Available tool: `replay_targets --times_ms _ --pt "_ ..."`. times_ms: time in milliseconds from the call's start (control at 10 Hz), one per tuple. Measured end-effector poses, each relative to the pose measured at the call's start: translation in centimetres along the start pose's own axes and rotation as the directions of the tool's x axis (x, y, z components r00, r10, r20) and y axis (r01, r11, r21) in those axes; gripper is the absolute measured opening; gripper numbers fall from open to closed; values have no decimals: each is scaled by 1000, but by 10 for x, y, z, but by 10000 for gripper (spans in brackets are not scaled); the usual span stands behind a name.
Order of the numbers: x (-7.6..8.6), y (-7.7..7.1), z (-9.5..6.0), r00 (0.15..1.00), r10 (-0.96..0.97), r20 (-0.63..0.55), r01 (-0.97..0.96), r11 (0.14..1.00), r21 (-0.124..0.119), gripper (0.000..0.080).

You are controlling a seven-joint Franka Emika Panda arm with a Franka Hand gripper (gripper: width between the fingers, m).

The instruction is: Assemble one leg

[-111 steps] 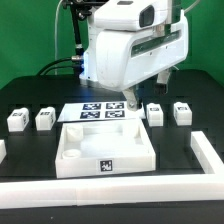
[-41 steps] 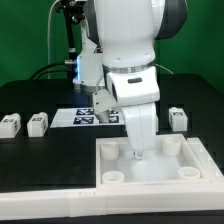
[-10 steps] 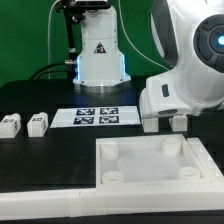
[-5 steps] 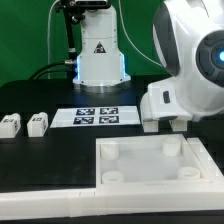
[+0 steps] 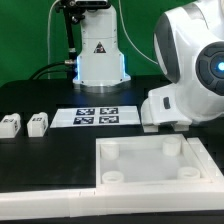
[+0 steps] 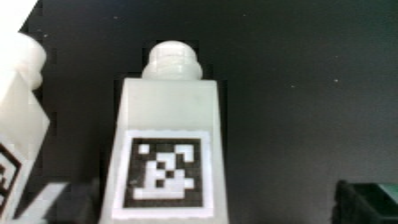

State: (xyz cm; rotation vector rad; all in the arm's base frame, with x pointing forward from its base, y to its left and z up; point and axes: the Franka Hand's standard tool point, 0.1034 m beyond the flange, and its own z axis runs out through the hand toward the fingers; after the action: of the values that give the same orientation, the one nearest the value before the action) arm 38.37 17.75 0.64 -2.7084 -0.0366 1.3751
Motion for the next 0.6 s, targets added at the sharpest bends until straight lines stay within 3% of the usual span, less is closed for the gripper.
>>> replay_targets --times_ms 200,600 --pt "0 0 0 1000 0 1 0 1000 0 287" --pt "0 0 0 1000 0 1 0 1000 0 291"
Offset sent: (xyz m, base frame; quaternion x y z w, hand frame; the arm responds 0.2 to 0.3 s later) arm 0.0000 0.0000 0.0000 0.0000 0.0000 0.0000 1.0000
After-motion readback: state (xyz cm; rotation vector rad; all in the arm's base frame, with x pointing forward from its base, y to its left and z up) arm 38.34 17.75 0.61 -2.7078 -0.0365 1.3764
